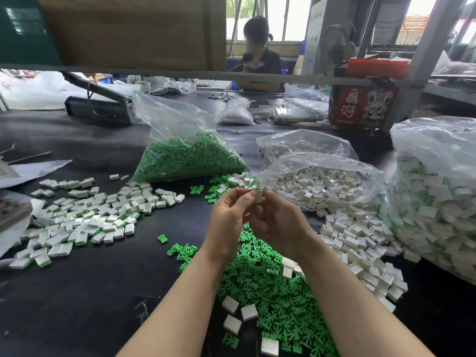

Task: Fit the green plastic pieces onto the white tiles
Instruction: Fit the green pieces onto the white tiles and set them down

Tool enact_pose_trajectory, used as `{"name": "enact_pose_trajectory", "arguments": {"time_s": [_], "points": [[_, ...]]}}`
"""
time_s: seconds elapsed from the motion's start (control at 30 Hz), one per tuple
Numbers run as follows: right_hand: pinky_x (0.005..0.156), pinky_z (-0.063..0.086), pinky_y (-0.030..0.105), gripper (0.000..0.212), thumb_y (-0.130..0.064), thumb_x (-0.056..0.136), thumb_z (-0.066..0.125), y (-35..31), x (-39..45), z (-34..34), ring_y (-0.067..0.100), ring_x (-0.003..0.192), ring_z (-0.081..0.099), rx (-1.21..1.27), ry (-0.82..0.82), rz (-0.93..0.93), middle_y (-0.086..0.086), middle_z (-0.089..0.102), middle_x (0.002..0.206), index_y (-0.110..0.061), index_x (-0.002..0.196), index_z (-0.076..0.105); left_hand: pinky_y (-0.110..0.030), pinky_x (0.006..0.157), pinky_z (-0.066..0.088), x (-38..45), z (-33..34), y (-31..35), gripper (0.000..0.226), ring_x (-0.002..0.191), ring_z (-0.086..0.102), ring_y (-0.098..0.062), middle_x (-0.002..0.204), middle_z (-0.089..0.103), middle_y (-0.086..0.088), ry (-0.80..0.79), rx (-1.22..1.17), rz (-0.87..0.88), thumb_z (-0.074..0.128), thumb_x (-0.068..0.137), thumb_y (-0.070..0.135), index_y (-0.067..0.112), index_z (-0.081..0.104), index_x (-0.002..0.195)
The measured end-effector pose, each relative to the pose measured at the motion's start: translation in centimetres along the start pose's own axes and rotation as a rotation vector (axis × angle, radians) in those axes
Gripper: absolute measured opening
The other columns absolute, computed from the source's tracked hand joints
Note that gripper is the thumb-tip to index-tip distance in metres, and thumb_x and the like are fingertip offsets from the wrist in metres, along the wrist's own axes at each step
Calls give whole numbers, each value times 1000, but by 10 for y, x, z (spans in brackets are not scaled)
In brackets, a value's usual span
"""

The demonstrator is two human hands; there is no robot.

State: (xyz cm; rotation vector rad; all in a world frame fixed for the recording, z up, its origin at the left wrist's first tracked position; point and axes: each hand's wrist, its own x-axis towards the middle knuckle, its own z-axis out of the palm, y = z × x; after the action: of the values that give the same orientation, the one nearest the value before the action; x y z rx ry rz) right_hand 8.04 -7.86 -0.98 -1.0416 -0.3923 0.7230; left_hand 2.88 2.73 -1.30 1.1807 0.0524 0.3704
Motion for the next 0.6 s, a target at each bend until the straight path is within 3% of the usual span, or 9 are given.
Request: {"name": "enact_pose_trajectory", "arguments": {"time_s": [0.13,0.3,0.47,0.6], "points": [[45,15,25,50,-40,104,27,-1,0,0,10,40,29,-53,20,16,0,35,52,-15,66,47,-22,66,53,1,-1,0,8,68,66,-12,78,71,-5,14,-9,8,57,95,8,4,64,94],[39,22,22,54,-43,105,28,-8,-5,-1,10,39,32,-418,154,-36,-1,44,49,-14,67,54,-30,69,57,9,-10,4,10,81,73,-21,91,75,-12,191,-104,-90,58,96,14,7,61,102],[39,33,14,48,-35,106,35,-21,-9,-13,3,37,40,-651,363,-63,0,50,54,-11,70,56,-25,63,59,16,-48,22,18,58,71,-13,67,73,-6,497,-566,-247,58,96,18,7,63,84],[57,39,26,42,-32,104,43,-25,-10,-27,13,51,44,-787,440,-61,4,54,61,-11,70,58,-19,56,57,21,-81,32,26,51,67,-8,55,68,-3,666,-744,-225,50,101,19,6,57,80]]}}
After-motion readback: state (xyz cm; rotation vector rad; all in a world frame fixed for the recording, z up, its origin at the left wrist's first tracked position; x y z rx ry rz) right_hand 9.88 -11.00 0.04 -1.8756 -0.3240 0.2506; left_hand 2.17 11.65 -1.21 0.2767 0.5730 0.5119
